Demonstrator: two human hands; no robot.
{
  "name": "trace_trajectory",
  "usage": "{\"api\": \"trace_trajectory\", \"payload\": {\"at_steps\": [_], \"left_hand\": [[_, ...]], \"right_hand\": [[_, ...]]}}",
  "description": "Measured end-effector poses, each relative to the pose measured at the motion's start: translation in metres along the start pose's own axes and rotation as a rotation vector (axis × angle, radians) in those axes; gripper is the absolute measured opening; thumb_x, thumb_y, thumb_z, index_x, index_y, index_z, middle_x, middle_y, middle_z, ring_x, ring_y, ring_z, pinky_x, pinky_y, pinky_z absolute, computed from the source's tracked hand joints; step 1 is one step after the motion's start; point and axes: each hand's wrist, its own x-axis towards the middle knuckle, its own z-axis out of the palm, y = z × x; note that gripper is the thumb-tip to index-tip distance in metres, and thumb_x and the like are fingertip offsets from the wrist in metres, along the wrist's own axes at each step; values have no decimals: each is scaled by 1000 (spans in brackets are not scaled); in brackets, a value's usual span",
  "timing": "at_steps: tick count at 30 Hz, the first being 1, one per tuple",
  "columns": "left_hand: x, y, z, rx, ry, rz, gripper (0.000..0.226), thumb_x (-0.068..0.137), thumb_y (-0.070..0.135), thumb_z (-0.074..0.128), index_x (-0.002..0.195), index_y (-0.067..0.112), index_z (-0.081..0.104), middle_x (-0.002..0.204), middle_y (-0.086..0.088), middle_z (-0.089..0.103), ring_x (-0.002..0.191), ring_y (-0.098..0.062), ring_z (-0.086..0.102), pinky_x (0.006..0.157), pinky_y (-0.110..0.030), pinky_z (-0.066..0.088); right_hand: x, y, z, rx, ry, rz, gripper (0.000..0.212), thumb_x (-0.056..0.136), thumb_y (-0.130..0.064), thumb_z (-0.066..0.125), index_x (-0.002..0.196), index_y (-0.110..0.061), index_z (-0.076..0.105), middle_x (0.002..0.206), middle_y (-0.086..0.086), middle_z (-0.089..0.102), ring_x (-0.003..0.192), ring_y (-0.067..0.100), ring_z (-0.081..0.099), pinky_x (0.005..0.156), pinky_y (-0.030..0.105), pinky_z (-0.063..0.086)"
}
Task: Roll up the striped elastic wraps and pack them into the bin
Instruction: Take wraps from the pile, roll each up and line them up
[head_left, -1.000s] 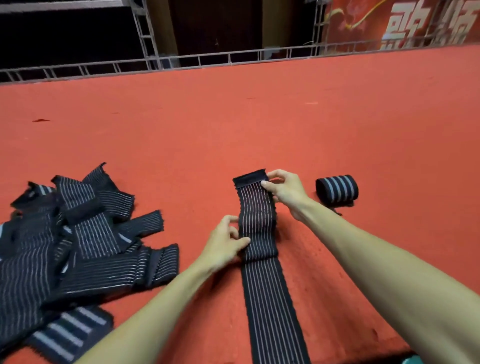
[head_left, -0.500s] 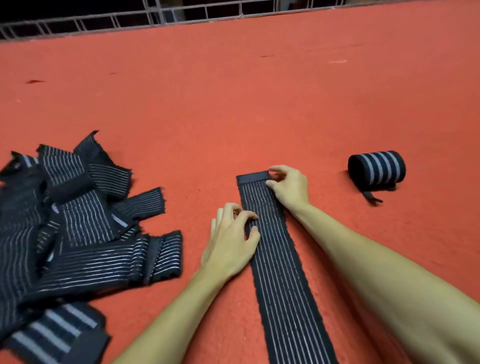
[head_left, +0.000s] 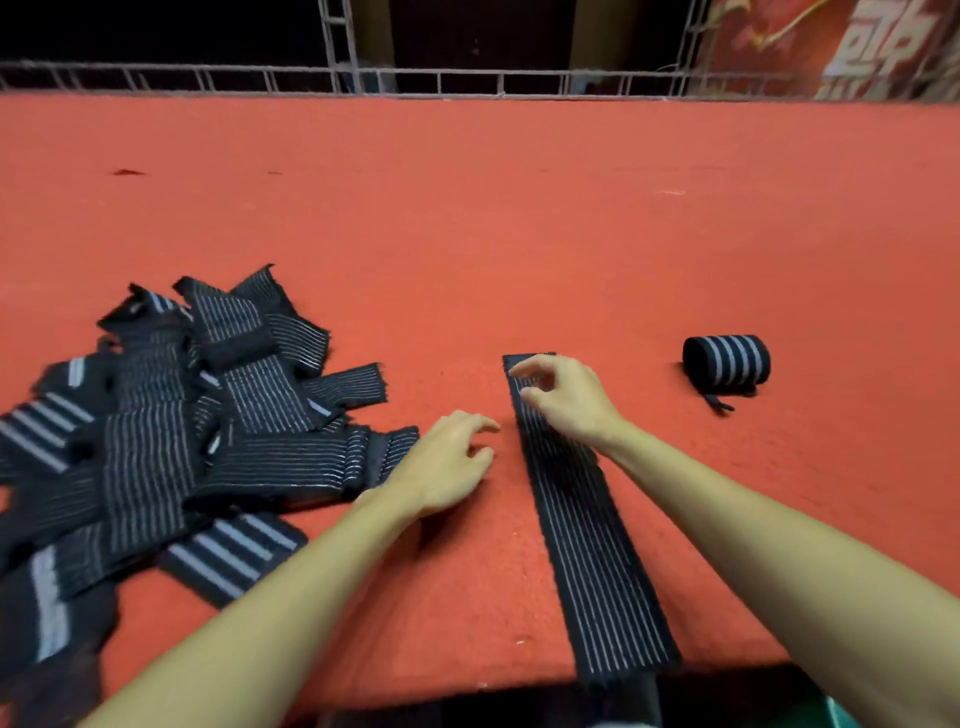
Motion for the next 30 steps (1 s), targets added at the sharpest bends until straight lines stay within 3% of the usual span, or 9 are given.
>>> {"api": "trace_trajectory", "payload": {"at_steps": [3,8,12,15,17,21,23,27,30], "left_hand": [[-45,-22,-34,-40,168,64,30,83,13,50,106,19,68,106,1,63,97,-11,56,92,-23,39],[-99,-71,-69,15,409,-68,28,78,13,47,91,22,70,91,11,64,95,-13,58,92,-40,44],[-115,-105,-60,67,384,-141,33,77,21,45,100,24,69,100,14,61,102,-15,54,95,-41,42],[-117,-117,-43,120,411,-152,26,87,19,51,106,27,66,104,15,57,106,-12,47,91,-27,32],[-115,-119,-39,161,446,-135,22,91,20,53,107,29,65,104,16,56,106,-9,45,90,-25,29],[-114,-120,-39,187,452,-120,20,93,25,52,106,32,65,102,17,55,106,-7,45,89,-25,29],[-114,-121,-37,191,456,-113,20,92,25,52,106,32,65,102,17,55,106,-8,45,89,-25,28],[-114,-120,-37,220,454,-111,22,92,22,51,108,30,65,106,16,56,109,-9,47,92,-30,33],[-115,-114,-36,275,432,-137,23,93,26,50,111,29,64,112,15,56,112,-11,46,96,-31,34]], "right_hand": [[-9,-32,18,6,-111,-48,28,85,-6,61,109,-16,70,106,0,71,89,9,61,80,15,41],[-19,-79,56,-15,-265,-111,20,87,-14,61,104,-16,72,92,0,71,81,9,60,76,18,42],[-20,-94,89,-93,-290,-50,19,88,-18,57,95,-10,72,94,9,74,89,22,68,82,29,50],[-18,-87,111,-34,-225,85,23,87,-15,52,78,-5,71,74,12,74,74,23,71,78,37,56],[-15,-83,119,41,-151,189,26,87,-23,57,72,-6,70,69,12,73,69,21,71,75,35,57],[-14,-87,136,1,-174,284,23,79,-42,73,77,-21,64,93,8,72,93,22,66,75,26,47],[-16,-89,144,5,-173,289,23,78,-39,73,72,-24,57,94,7,72,96,25,66,78,29,48],[-19,-93,132,96,-145,297,21,83,-26,66,68,-21,52,84,3,65,85,24,62,70,28,44],[-19,-90,110,181,-120,268,16,84,-21,63,73,-22,52,79,3,66,79,24,62,76,38,53]]}}
